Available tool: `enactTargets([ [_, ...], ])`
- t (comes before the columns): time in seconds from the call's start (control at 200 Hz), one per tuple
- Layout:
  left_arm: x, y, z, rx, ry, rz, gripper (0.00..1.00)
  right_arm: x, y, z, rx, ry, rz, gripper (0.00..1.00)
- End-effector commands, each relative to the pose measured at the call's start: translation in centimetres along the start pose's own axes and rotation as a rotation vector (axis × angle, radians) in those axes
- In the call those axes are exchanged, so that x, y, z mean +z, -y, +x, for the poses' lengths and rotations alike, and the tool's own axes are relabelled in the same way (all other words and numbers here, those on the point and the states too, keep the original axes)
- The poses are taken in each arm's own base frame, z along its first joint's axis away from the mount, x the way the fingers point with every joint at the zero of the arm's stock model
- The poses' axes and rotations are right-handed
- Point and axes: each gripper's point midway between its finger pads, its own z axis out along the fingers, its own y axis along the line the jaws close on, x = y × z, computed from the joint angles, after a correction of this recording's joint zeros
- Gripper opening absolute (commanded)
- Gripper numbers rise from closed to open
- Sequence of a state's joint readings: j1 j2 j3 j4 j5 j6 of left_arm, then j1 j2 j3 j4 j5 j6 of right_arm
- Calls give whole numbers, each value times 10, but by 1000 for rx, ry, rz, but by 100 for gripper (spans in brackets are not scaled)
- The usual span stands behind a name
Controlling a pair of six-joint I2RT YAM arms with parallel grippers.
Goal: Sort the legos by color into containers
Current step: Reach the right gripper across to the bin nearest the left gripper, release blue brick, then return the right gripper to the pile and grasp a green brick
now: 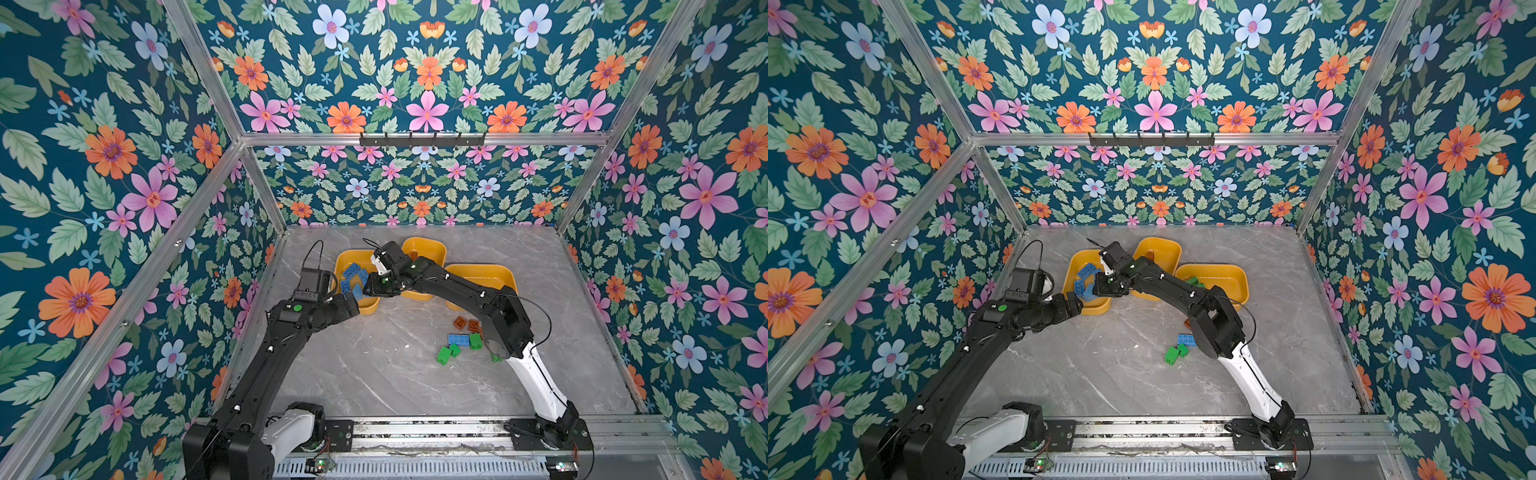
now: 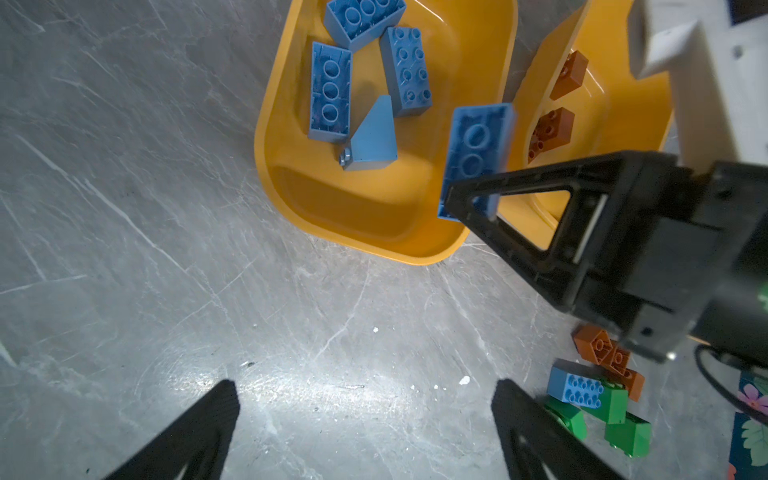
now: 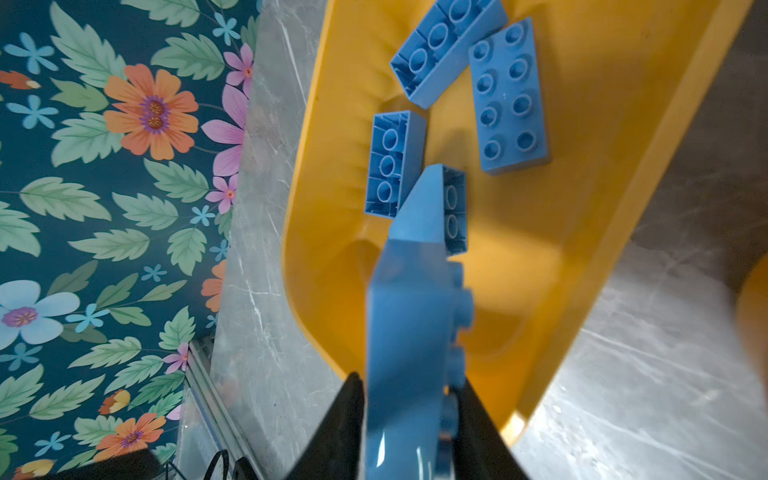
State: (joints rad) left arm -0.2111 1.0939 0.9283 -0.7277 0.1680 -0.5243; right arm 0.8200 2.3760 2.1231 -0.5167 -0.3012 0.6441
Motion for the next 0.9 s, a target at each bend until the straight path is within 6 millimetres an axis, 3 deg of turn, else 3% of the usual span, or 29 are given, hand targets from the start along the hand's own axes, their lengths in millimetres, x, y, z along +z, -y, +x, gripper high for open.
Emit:
enactTargets([
  [0.0,0,-4,3,2,-12,-15,98,-2,4,2,-10,-15,36,47],
  [0.14,1,-3,4,3,-17,-11,98,-15,1,-2,-14,-6,52,61],
  [0.3,0,2,3,0,-22,18,98,-60,0,6,-16,13,97,65],
  [0.51,3,10,6,2,-41,63,98,-130,36,56,171,50,217,72],
  [0.685,10,14,9,-4,-60,94,98,-169,76,105,334,65,358,77],
  [0.71,11,15,9,-4,-62,97,98,-181,73,107,347,82,353,78],
  [0.895,17,19,10,-5,-80,121,98,-196,99,150,484,65,455,88],
])
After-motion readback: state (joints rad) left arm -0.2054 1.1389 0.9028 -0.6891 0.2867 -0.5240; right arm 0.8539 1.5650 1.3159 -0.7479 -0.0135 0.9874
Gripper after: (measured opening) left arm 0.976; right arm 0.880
